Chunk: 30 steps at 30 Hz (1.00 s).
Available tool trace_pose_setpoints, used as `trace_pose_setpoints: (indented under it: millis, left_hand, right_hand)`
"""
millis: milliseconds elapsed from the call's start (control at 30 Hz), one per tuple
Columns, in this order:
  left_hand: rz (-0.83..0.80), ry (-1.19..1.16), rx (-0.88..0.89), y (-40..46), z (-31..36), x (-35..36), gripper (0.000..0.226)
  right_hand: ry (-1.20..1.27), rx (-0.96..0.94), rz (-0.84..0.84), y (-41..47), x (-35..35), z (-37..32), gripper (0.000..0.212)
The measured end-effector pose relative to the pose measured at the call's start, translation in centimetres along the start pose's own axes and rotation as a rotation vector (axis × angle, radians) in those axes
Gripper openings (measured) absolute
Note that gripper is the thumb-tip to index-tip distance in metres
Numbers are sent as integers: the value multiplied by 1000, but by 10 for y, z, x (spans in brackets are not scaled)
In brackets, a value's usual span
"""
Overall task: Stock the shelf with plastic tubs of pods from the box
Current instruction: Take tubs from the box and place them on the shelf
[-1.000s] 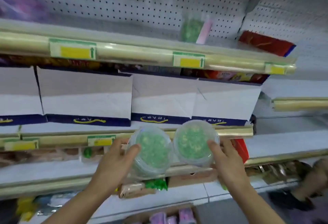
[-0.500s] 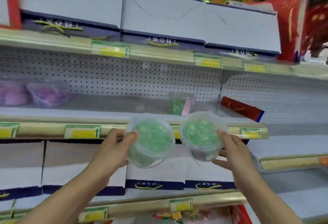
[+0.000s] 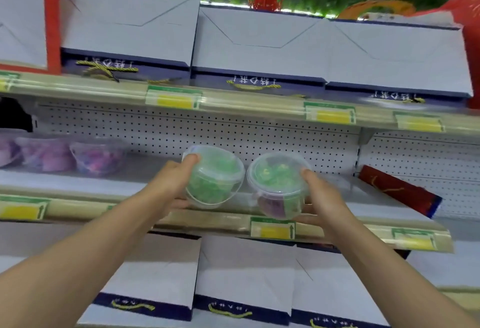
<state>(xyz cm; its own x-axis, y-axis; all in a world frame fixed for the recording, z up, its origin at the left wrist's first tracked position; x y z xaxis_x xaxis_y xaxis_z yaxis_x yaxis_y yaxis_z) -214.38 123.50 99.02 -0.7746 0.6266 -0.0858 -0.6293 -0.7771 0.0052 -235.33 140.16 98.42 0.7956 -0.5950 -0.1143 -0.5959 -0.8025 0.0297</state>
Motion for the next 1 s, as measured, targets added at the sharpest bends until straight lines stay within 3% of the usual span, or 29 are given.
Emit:
trace_pose_setpoints:
  millis: [367,533,667,867,1000]
  left_hand:
    - [38,128,-90,77,-10,-49,61]
    - [-15,305,-115,87,-23,-74,96]
    - [15,448,-32,82,-21,-82,78]
    - [31,708,123,68,-18,-68,83]
    - [80,801,172,74,-17,-58,60]
  right_hand:
    - [-130,119,68,69,52,-6,54]
    - [-128,190,78,79,70,-4,65]
    - [-421,107,162,74,75,-9,67]
    - [-1166,-196,224,43,107,-10,68]
    - [-1285,-223,346,58,105,-7,50]
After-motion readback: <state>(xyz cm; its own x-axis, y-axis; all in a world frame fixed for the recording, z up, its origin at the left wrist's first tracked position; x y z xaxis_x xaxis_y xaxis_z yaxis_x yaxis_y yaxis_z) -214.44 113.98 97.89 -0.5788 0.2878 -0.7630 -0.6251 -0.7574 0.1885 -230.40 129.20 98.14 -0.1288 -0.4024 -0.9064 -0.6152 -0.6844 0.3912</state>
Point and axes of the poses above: each hand's wrist, its own y-axis towards the middle knuckle, its own x-axis out of the palm, z = x × y, the point moved 5 cm from there along y, towards the middle knuckle, and after that the axes turned 14 degrees about -z, right-handed, at the moved point
